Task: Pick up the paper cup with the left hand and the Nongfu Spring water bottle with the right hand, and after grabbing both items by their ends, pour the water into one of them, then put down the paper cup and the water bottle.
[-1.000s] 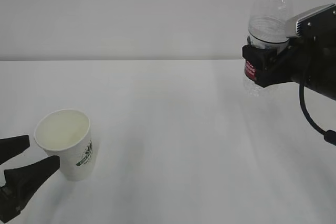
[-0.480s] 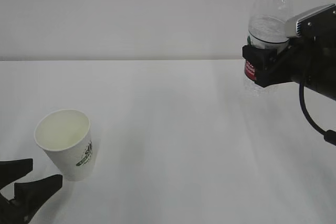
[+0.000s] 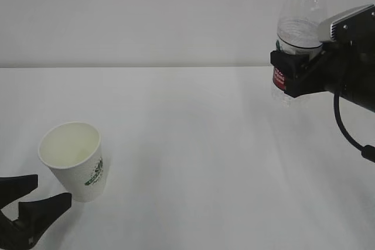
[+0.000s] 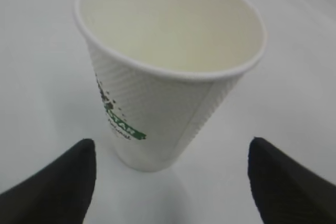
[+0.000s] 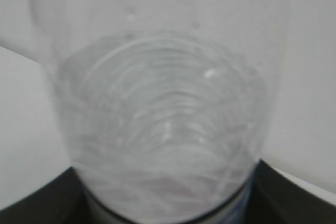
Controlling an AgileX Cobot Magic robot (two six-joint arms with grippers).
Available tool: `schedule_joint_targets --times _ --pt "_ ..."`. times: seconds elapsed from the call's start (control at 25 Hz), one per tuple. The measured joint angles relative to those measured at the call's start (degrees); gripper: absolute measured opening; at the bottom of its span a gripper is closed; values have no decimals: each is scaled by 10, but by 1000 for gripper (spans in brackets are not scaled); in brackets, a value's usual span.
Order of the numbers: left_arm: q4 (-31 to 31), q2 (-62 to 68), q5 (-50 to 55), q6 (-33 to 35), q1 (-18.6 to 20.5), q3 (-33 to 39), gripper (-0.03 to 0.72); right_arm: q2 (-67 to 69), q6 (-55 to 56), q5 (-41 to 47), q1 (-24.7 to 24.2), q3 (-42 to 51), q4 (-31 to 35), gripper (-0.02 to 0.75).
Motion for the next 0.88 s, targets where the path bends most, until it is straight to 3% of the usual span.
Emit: schedule_joint_targets --times 0.6,0.88 --pt "-2 0 0 0 0 -2 691 0 0 0 0 0 0 440" --pt "-1 0 0 37 0 -2 690 0 0 0 0 0 0 440"
